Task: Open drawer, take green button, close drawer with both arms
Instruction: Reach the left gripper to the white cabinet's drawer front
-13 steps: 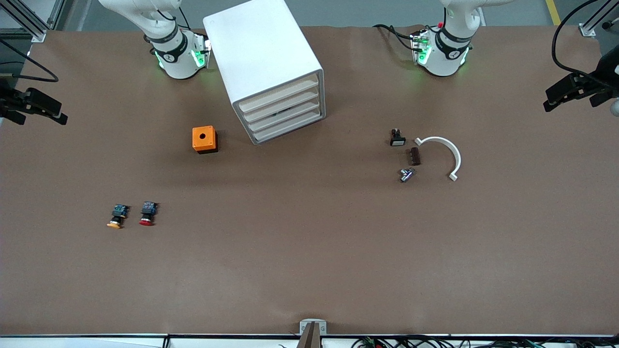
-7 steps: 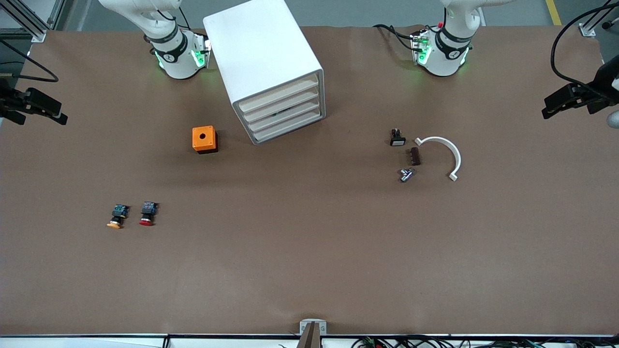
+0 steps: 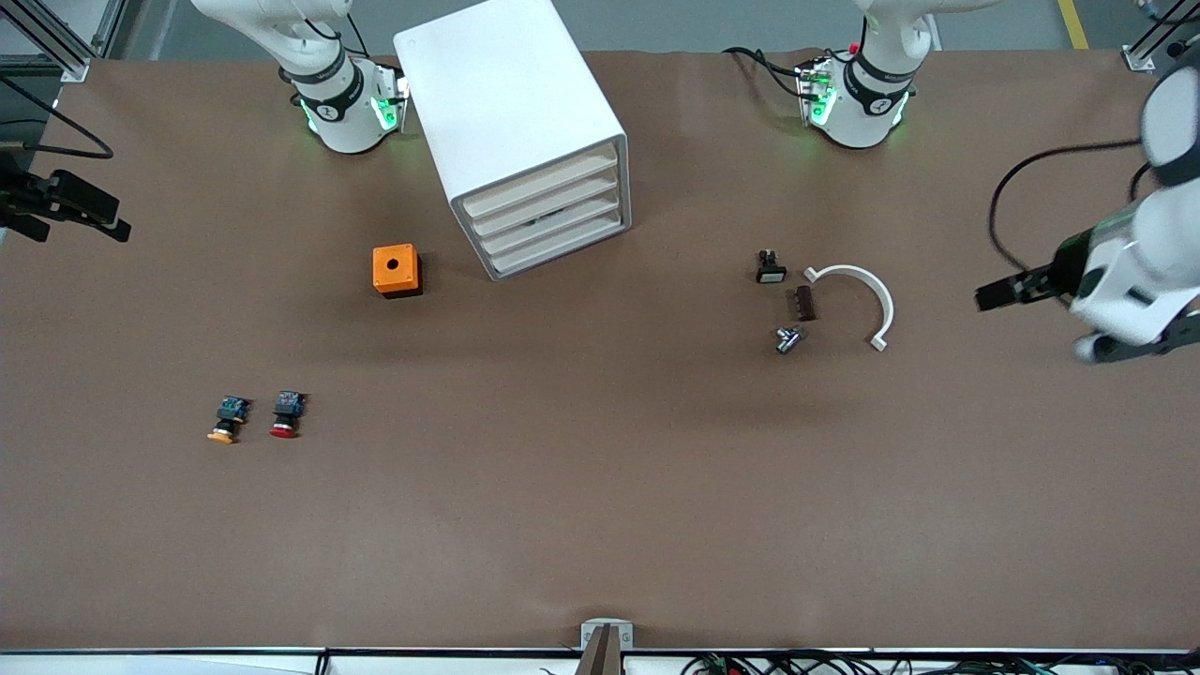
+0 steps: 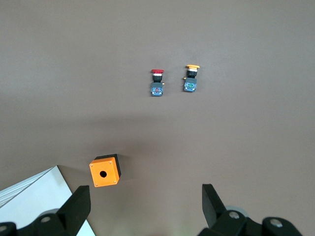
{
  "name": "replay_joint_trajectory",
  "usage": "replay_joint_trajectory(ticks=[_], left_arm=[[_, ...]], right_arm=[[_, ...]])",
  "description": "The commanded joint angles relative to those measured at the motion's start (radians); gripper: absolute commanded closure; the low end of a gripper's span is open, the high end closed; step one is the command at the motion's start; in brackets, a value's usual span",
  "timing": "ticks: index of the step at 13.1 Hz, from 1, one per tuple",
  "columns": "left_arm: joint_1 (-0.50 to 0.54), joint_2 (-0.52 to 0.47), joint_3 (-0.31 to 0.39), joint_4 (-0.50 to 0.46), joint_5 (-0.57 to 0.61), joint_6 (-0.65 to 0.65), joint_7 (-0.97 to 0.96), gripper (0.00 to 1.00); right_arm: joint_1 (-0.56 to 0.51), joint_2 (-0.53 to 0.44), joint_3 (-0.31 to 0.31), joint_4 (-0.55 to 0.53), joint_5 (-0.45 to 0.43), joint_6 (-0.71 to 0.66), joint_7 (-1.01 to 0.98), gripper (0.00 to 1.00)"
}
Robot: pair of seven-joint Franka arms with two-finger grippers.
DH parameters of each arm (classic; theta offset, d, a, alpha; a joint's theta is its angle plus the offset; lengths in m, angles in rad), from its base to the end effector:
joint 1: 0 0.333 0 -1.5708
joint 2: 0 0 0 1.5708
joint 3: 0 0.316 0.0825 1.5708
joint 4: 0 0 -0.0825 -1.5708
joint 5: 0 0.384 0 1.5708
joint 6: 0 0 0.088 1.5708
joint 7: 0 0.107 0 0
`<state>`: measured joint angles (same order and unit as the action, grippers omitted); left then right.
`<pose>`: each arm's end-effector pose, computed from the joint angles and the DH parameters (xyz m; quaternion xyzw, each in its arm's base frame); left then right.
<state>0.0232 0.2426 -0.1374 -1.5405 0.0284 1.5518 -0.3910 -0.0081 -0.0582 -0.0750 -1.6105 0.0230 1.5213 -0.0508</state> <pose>0.6068 -0.0586 0.4965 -0.9841 -0.1358 0.1112 0.0262 0.5294 -0.0428 0.6331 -0.9997 0.0157 0.0146 0.0147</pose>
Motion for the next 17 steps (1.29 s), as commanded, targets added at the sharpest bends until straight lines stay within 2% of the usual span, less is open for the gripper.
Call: replay_joint_trajectory(ticks=[1,4,6,8,10,12,17], left_arm=[[-0.071,0.113,-0.007,0.037,-0.010,0.029,-0.202,0.00],[-0.161,0.206,-0.007,0.057,-0.076,0.042,-0.479,0.00],[-0.232,0.295,-0.005,0.110,-0.151,0.043,-0.674,0.00],[-0.316,0.377,-0.007,0.164,-0.174,0.056,-0.861,0.00],[-0.383,0.437,-0.007,0.194,-0.203,0.131,-1.027,0.00],[-0.445,0.478,-0.005,0.192,-0.307,0.189,-1.164,0.00],[-0.532,0.573,-0.005,0.184,-0.585,0.192,-1.513,0.00]], right_arm=[[0.000,-0.029,-0.002,-0.028,0.000,0.011,-0.009,0.00],[0.000,-0.029,-0.002,-0.028,0.000,0.011,-0.009,0.00],[-0.001,-0.029,-0.002,-0.028,0.000,0.011,-0.009,0.00],[-0.001,-0.029,-0.002,-0.028,0.000,0.011,-0.009,0.00],[-0.001,-0.029,-0.002,-0.028,0.000,0.011,-0.009,0.00],[0.000,-0.028,-0.002,-0.028,0.000,0.013,-0.009,0.00],[0.002,-0.005,-0.002,0.018,-0.006,0.007,-0.009,0.00]])
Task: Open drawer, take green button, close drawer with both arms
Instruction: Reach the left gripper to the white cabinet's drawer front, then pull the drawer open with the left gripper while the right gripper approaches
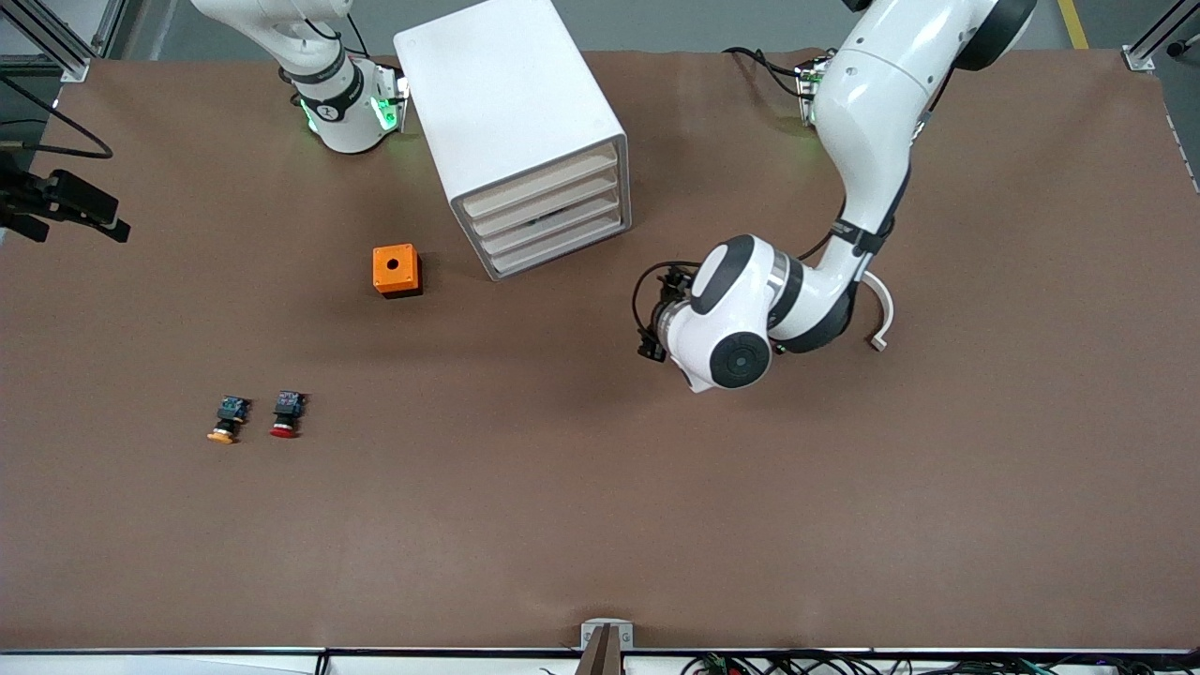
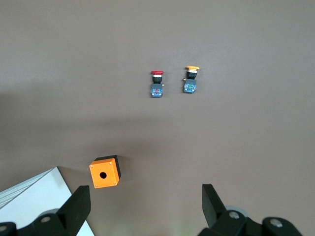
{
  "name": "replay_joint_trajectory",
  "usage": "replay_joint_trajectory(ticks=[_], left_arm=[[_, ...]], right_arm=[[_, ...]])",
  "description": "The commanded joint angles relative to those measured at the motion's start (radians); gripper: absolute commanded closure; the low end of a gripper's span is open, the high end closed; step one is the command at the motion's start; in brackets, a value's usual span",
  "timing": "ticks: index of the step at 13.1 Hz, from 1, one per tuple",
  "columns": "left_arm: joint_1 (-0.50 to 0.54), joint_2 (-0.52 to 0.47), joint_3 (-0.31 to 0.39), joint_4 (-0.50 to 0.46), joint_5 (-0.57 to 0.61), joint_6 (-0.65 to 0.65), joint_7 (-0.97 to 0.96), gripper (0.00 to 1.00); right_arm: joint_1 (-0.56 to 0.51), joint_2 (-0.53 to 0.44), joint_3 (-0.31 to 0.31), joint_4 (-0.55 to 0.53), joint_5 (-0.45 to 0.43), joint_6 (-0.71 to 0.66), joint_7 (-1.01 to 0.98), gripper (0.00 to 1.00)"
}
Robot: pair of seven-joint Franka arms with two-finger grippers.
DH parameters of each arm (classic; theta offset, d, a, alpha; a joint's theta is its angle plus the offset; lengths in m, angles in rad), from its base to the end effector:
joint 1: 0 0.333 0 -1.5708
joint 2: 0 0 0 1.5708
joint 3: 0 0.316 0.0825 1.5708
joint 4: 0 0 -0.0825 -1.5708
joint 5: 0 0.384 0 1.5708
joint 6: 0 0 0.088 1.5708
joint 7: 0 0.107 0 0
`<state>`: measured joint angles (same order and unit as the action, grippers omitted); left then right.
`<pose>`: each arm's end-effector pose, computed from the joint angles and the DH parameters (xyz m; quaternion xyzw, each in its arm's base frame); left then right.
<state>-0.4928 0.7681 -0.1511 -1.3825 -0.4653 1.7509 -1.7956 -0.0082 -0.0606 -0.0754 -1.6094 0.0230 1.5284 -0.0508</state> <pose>0.5411 -0.4318 0.2454 -0.7368 -0.5912 0.3167 0.0853 0.5294 -0.0431 0.6355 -0.9997 0.0159 0.0093 0.0144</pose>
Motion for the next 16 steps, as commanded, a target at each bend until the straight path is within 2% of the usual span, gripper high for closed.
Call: replay_joint_trajectory(ticks=[1,5,7,8,10,11,12,16], left_arm=[[-0.033,0.069,0.008,0.026,-0.158,-0.007,-0.163,0.00],[-0.041,0.151,0.010,0.025,-0.467,-0.005,-0.322,0.00],[-0.043,0.187,0.010,0.025,-0.568,-0.005,-0.430,0.02],[-0.046,0.203,0.010,0.025,-0.591,-0.005,-0.462,0.16],[-0.067,0.212,0.010,0.025,-0.640,-0.007,-0.505,0.27],[-0.084,0.220,0.010,0.025,-0.657,-0.005,-0.531,0.32],[-0.098,0.221,0.010,0.025,-0.658,-0.007,-0.560,0.32],[-0.127,0.221,0.008,0.023,-0.656,-0.017,-0.577,0.40]], right_arm=[[0.002,0.010,-0.001,0.020,-0.006,0.004,-0.007,0.00],[-0.016,0.100,-0.006,0.029,0.006,0.061,-0.029,0.00],[-0.029,0.137,-0.006,0.029,0.002,0.102,-0.029,0.00],[-0.032,0.184,-0.007,0.032,0.005,0.107,-0.030,0.00],[-0.027,0.189,-0.004,0.031,0.018,0.101,-0.008,0.00],[-0.027,0.188,-0.004,0.023,0.059,0.096,0.031,0.00],[-0.029,0.188,-0.004,0.020,0.104,0.093,0.133,0.00],[0.046,0.174,0.003,0.017,0.114,0.068,0.415,0.00]])
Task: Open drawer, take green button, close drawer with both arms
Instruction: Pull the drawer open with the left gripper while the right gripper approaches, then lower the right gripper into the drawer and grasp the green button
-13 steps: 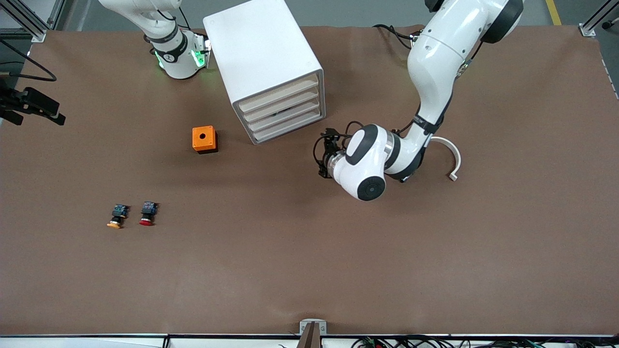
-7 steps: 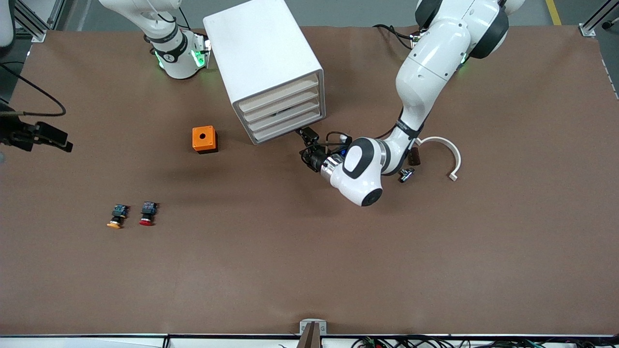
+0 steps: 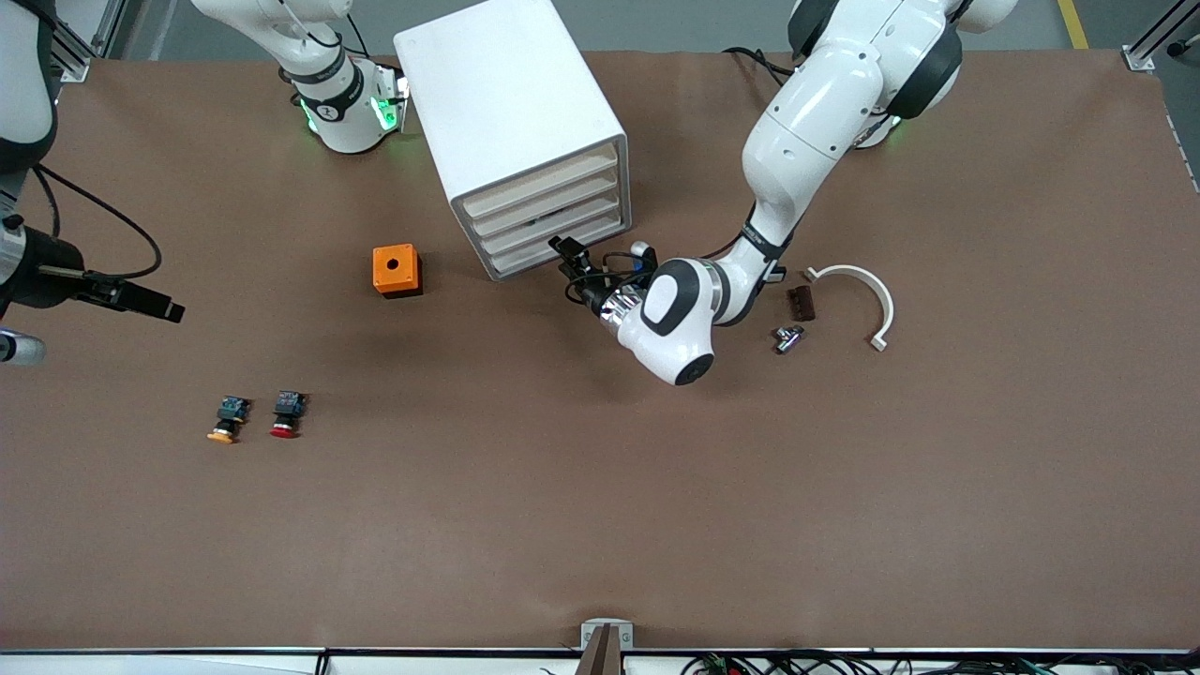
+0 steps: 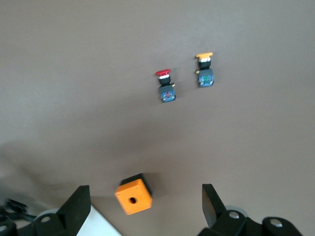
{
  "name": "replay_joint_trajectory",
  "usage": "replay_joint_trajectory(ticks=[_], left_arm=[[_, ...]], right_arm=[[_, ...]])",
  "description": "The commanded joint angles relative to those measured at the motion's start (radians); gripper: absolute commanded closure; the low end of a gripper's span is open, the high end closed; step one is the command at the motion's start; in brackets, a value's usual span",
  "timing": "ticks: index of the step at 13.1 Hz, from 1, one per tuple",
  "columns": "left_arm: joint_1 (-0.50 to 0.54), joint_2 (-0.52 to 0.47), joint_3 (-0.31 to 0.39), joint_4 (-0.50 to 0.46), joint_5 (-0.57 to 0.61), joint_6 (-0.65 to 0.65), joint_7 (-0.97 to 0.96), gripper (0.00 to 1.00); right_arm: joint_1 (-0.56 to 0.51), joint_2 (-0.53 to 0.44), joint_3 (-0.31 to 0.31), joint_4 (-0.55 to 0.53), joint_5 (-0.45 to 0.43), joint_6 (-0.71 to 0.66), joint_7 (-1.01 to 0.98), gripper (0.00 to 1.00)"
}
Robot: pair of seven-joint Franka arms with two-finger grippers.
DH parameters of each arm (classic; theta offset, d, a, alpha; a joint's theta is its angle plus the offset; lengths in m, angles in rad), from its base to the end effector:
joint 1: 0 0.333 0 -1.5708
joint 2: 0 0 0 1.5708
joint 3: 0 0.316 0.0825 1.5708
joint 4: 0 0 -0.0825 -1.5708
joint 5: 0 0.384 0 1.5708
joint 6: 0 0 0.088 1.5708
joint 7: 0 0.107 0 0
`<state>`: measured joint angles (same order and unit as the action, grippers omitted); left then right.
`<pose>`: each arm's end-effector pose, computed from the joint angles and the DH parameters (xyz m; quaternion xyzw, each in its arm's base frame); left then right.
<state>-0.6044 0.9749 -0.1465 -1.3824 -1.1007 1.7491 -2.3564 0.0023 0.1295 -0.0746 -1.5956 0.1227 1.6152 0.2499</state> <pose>0.4631 -0.5145 0.1397 -0.3593 -0.7328 0.5248 0.2419 0.5900 -0.0277 0.5430 -0.9830 0.1659 0.0594 0.0511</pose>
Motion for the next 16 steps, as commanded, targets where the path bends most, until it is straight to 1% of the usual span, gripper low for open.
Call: replay_joint_trajectory(ticks=[1,2,3,4,6,8,9,10,13,16], left_arm=[[-0.023,0.015,0.004,0.023,-0.021,-0.025,-0.018,0.42],[-0.026,0.015,0.004,0.023,-0.021,-0.040,-0.026,0.46],[-0.034,0.015,0.004,0.023,-0.021,-0.043,-0.026,0.53],[-0.043,0.015,0.004,0.023,-0.021,-0.043,-0.026,0.56],[-0.054,0.015,0.004,0.022,-0.021,-0.045,-0.026,0.58],[-0.061,0.016,0.004,0.014,-0.019,-0.045,-0.026,0.79],[-0.064,0.016,0.004,0.014,-0.018,-0.045,-0.023,0.93],[-0.063,0.016,0.004,0.014,-0.014,-0.045,-0.018,1.00],[-0.051,0.013,0.015,0.020,0.002,-0.045,-0.009,1.00],[0.018,0.005,0.016,0.036,0.028,-0.045,0.024,1.00]], right_arm=[[0.068,-0.019,0.002,0.002,0.015,-0.018,0.168,0.00],[0.096,-0.022,0.002,-0.006,0.015,-0.012,0.243,0.00],[0.135,-0.022,0.002,-0.007,0.017,-0.003,0.334,0.00],[0.183,-0.019,0.001,-0.009,0.017,0.017,0.423,0.00],[0.269,-0.019,0.001,-0.027,0.017,0.072,0.581,0.00],[0.336,-0.017,0.001,-0.056,0.017,0.124,0.684,0.00],[0.369,-0.017,0.001,-0.072,0.015,0.146,0.719,0.00],[0.386,-0.016,0.001,-0.079,0.015,0.156,0.744,0.00],[0.444,0.012,0.001,-0.080,0.014,0.198,0.817,0.00],[0.510,0.082,0.001,-0.080,0.012,0.282,0.903,0.00]])
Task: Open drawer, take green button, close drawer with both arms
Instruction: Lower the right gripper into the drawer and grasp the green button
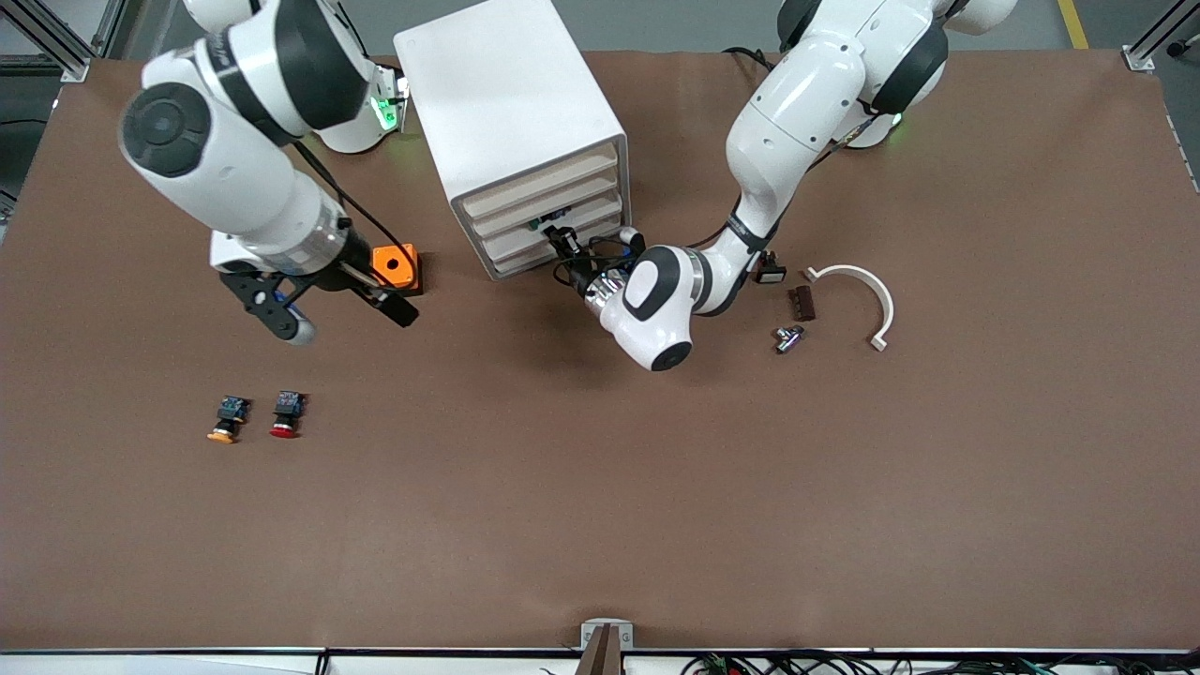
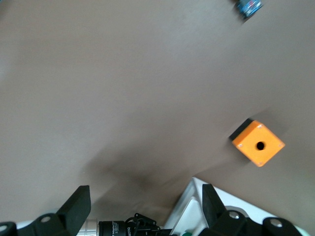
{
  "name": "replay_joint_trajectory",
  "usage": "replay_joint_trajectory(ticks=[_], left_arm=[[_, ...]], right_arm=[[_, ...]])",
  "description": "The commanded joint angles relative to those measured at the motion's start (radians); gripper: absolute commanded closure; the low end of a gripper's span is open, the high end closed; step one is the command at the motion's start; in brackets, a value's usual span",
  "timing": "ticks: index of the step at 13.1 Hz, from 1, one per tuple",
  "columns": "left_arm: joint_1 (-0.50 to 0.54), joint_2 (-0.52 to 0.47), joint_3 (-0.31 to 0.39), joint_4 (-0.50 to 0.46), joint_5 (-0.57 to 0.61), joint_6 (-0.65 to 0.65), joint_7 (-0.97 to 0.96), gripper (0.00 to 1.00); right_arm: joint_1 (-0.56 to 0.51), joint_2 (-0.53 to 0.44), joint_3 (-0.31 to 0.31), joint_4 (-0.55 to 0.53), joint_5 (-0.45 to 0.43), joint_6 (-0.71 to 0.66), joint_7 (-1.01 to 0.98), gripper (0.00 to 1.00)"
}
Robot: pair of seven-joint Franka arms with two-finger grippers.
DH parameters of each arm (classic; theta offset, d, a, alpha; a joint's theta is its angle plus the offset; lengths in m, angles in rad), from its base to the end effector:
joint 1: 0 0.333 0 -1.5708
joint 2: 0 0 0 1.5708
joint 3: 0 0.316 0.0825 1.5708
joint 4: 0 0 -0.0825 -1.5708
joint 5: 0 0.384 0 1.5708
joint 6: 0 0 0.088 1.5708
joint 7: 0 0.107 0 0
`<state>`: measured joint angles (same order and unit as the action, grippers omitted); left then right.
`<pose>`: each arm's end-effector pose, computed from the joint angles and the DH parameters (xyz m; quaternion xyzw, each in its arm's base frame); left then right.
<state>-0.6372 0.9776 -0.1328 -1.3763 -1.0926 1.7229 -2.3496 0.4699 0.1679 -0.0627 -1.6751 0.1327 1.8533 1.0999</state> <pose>0.4488 -0.5245 0.1389 -0.3774 -0.7233 0.5189 0.2553 0.5601 0.2553 0.5016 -0.9328 0.3555 0.0361 0.0464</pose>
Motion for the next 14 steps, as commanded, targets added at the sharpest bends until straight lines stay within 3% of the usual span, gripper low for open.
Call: replay_joint_trajectory(ticks=[1,7,8,9,11,14], left_arm=[[0.086,0.000,0.002,0.033,0.019,-0.017,0.057,1.00],[0.198,0.000,0.001,0.060,0.011,-0.014,0.179,1.00],[0.200,0.000,0.001,0.059,0.011,-0.014,0.179,0.90],[0.200,0.000,0.001,0.059,0.011,-0.016,0.179,0.66],[0.205,-0.003,0.001,0.059,0.011,-0.016,0.179,0.38],[0.243,-0.022,-0.001,0.065,0.019,-0.019,0.181,0.19]], right_arm=[[0.062,0.064,-0.011,0.000,0.002,0.067,0.079,0.00],[0.162,0.127,-0.012,-0.057,-0.033,0.199,0.218,0.00],[0.180,0.127,-0.014,-0.070,-0.035,0.222,0.247,0.00],[0.197,0.130,-0.013,-0.072,-0.048,0.225,0.274,0.00],[0.229,0.143,-0.012,-0.072,-0.076,0.228,0.330,0.00],[0.279,0.160,-0.012,-0.077,-0.110,0.230,0.412,0.00]])
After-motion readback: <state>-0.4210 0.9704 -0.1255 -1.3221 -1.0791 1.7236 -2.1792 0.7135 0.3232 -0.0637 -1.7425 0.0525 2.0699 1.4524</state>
